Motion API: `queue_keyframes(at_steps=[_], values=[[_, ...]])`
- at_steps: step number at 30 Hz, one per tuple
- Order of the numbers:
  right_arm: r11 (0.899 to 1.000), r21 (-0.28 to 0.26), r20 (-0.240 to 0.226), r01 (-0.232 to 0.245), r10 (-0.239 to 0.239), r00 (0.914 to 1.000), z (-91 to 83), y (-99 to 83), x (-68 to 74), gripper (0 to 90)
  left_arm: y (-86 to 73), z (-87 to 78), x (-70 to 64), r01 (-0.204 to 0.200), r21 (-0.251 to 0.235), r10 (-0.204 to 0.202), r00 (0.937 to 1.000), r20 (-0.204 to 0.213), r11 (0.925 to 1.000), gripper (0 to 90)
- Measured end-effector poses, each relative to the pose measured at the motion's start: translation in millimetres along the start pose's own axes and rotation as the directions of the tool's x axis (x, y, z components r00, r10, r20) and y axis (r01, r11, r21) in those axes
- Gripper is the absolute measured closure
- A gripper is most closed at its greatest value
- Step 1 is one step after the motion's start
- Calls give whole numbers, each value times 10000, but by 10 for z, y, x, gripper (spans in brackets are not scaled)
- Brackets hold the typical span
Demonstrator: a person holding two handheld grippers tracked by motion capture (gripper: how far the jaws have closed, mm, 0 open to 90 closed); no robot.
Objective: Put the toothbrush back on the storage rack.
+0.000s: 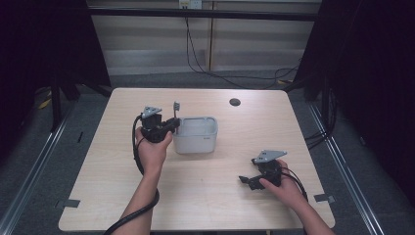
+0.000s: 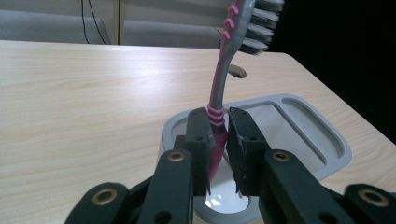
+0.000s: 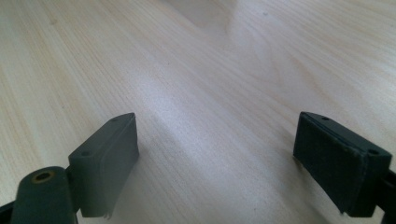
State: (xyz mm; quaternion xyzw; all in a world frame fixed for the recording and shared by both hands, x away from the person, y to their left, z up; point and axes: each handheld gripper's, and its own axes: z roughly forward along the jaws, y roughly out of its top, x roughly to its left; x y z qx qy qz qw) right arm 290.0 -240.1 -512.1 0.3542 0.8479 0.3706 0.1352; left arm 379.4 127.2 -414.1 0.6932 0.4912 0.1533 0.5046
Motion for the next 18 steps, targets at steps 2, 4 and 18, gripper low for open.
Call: queue_keyframes(at_steps=[2, 4, 18], values=[[10000, 0, 1, 0, 0, 10000, 0, 0, 0, 133, -10, -1, -5, -44, 48, 44, 10000, 3, 10000, 789], [10000, -1, 2, 2, -2, 10000, 0, 0, 0, 133, -15, -4, -12, -67, 51, 67, 10000, -7, 10000, 789], [10000, 2, 2, -3, 3, 10000, 0, 0, 1, 133, -40, -7, -31, -211, 204, 212, 9998, -7, 9996, 785]])
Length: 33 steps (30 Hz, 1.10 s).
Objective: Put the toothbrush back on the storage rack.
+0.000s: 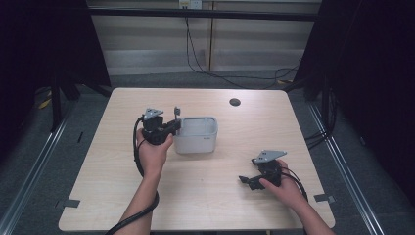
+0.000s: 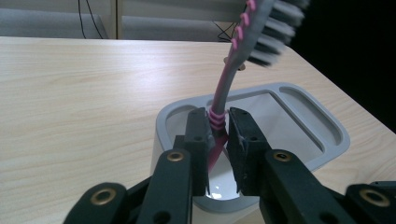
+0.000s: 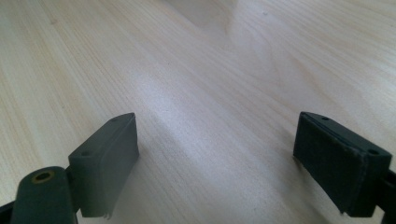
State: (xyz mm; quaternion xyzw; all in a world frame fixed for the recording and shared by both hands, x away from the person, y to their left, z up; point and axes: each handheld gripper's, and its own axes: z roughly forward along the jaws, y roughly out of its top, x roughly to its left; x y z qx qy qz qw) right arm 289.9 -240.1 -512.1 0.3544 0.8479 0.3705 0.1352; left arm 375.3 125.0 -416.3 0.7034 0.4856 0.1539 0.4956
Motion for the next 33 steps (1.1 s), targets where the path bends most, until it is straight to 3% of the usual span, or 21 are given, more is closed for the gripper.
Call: queue_keyframes(at_steps=[20, 33], values=[[10000, 0, 2, 4, -4, 10000, 0, 0, 0, 133, 63, -69, 11, -182, -44, 181, 9998, -110, 9998, 719], [10000, 0, 3, 1, -1, 10000, 0, 0, 0, 133, 64, -120, 56, -339, 20, 340, 9992, -229, 9994, 595]])
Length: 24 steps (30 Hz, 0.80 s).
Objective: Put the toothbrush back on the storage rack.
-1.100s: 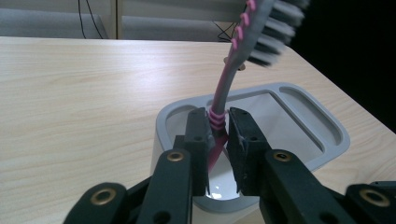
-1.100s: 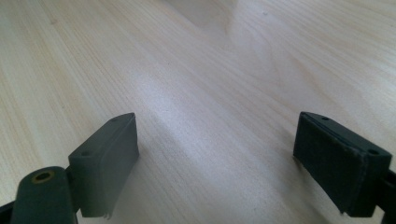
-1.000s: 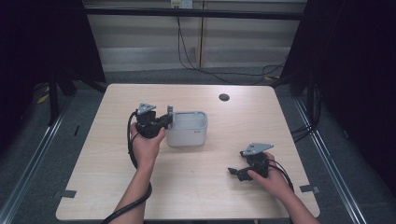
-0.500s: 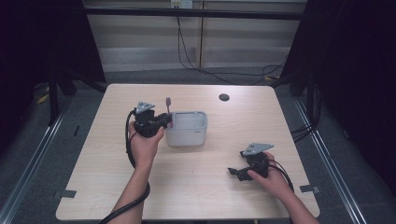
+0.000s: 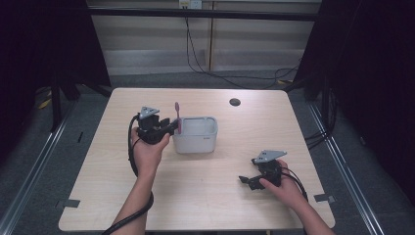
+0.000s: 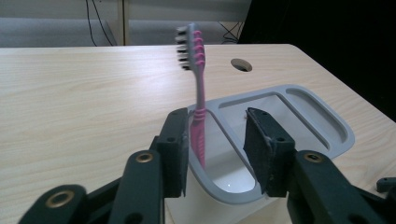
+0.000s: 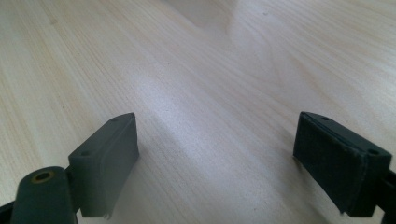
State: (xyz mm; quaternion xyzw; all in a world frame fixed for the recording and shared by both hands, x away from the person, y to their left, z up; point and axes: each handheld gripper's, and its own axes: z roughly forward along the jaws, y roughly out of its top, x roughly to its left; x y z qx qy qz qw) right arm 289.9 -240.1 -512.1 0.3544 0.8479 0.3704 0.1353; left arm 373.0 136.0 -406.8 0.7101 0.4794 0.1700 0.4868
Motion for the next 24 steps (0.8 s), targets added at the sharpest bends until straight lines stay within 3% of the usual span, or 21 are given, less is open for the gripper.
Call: queue_keyframes(at_steps=[12, 24], values=[[10000, -4, -8, 1, -1, 10000, 0, 0, -1, 133, -5, -66, 58, -27, -33, 26, 9998, -219, 10000, 414], [10000, -4, -9, 1, -1, 10000, 0, 0, -1, 133, -10, -150, 140, -6, -75, 4, 9998, -184, 10000, 303]])
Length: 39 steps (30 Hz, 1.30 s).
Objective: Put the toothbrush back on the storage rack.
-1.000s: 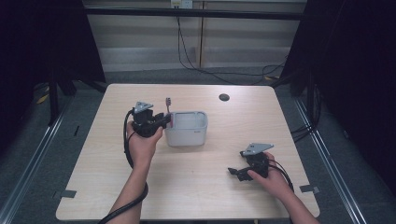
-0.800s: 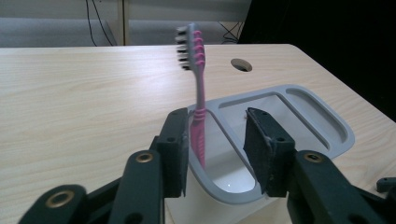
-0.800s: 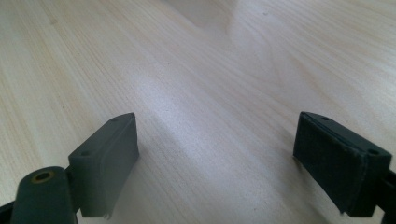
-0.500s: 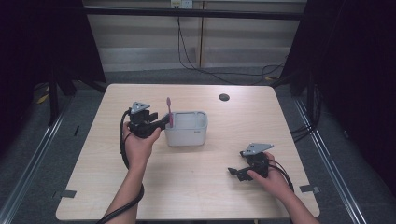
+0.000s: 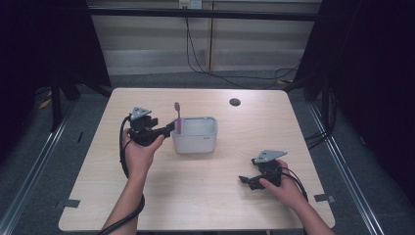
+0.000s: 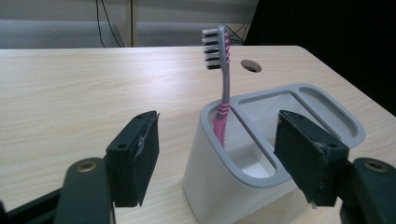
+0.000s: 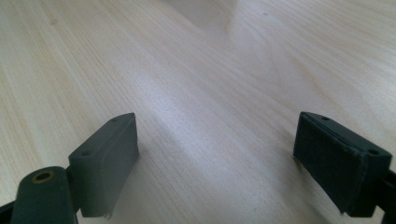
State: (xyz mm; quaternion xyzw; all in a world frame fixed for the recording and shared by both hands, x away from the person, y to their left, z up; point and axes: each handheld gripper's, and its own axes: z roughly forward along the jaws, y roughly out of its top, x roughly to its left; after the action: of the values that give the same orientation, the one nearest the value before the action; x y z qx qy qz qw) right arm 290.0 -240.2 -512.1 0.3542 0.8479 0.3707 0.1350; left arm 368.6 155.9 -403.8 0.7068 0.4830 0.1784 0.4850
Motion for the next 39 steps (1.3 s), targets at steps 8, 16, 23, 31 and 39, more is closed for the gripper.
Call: queue_keyframes(at_steps=[8, 16, 23, 31, 39], values=[[10000, 0, 2, -1, 1, 10000, 0, 0, 0, 133, -26, -50, 59, -47, -18, 47, 9998, 197, 10000, 262], [10000, 2, 4, -2, 2, 10000, 0, 0, 1, 133, -75, -108, 125, -147, -59, 149, 9994, 322, 9999, 222], [10000, 1, 3, 0, 0, 10000, 0, 0, 0, 133, -121, -124, 156, -149, -105, 155, 9985, 526, 9998, 210], [10000, 3, 5, -1, 1, 10000, 0, 0, 1, 133, -217, -152, 213, -135, -97, 141, 9981, 597, 9999, 203], [10000, 2, 6, 2, -2, 10000, 0, 0, 0, 134, -294, -197, 276, -194, -42, 196, 9979, 619, 9998, 196]])
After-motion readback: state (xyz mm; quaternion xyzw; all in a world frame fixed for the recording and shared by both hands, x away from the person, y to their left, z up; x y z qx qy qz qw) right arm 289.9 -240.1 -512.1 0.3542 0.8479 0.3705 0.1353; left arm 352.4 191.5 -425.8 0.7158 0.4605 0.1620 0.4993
